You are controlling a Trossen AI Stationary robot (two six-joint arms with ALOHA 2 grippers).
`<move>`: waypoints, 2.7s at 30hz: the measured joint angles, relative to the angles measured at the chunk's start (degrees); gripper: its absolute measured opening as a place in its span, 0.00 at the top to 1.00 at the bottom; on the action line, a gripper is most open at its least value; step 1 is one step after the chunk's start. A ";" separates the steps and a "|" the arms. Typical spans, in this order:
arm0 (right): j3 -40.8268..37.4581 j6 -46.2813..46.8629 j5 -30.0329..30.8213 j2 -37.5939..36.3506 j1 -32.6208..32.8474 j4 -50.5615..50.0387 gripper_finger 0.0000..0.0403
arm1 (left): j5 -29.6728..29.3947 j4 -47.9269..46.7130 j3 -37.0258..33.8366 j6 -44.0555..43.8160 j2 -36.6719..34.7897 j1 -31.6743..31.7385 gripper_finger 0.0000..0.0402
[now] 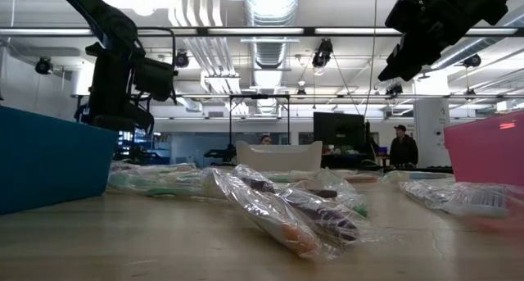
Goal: Pick & Place Toothbrushes
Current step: Put the violet toothbrush into the white bin
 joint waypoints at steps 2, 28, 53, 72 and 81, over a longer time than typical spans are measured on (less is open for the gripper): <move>0.00 0.04 0.00 -0.01 0.00 0.00 0.98 | -0.04 -1.24 1.25 0.39 -0.26 0.00 0.93; 0.00 5.91 -0.02 -0.01 0.00 0.02 0.98 | 8.81 29.05 7.15 -2.26 -18.48 -7.49 0.93; -9.84 16.78 -8.05 -0.01 6.33 32.61 0.91 | 11.33 90.47 7.13 5.47 8.19 -25.29 0.93; -9.97 14.99 -3.91 -0.01 6.49 43.60 0.54 | 16.94 104.97 18.83 11.84 25.77 -25.70 0.93; -9.97 14.24 -2.82 -0.01 6.49 43.73 0.55 | 18.87 104.45 26.29 13.43 30.73 -25.70 0.93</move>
